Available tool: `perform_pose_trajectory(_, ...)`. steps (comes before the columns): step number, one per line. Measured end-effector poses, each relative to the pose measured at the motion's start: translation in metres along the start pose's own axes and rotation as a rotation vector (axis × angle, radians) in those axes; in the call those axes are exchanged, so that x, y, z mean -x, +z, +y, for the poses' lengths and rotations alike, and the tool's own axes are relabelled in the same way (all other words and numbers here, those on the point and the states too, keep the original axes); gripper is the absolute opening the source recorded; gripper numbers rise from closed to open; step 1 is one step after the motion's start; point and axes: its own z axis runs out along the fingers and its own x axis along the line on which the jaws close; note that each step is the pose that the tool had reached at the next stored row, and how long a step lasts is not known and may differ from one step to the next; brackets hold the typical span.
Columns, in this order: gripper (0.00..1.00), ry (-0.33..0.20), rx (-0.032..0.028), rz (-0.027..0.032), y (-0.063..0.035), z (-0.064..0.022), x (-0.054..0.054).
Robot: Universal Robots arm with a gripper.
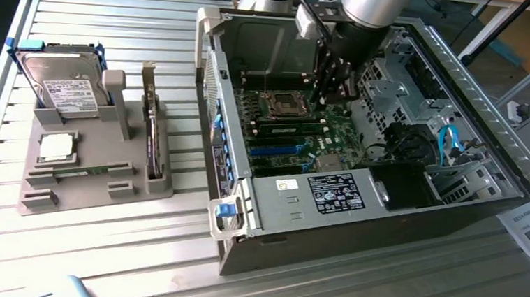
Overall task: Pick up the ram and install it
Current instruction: 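Insert the ram into the slot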
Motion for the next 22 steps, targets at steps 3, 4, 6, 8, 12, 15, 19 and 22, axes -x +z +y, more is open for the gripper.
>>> perform_pose_trajectory(3,0.25,0.0,0.0009,0.001,-0.0055,-0.0002,0.0)
perform_pose_trajectory(4,0.25,0.0,0.0012,0.0013,-0.0069,-0.0002,0.0)
perform_pose_trajectory(6,0.25,0.0,0.0023,0.0029,-0.0132,-0.0004,0.0)
perform_pose_trajectory(8,0.25,0.0,0.0031,0.0042,-0.0167,-0.0005,0.0)
perform_pose_trajectory(12,0.25,0.0,0.0047,0.0073,-0.0235,-0.0008,0.0)
perform_pose_trajectory(15,0.25,0.0,0.0055,0.0089,-0.0273,-0.0008,0.0)
perform_pose_trajectory(19,0.25,0.0,0.0056,0.009,-0.0274,-0.0009,0.0)
perform_pose_trajectory(22,0.25,0.0,0.0056,0.009,-0.0274,-0.0009,0.0)
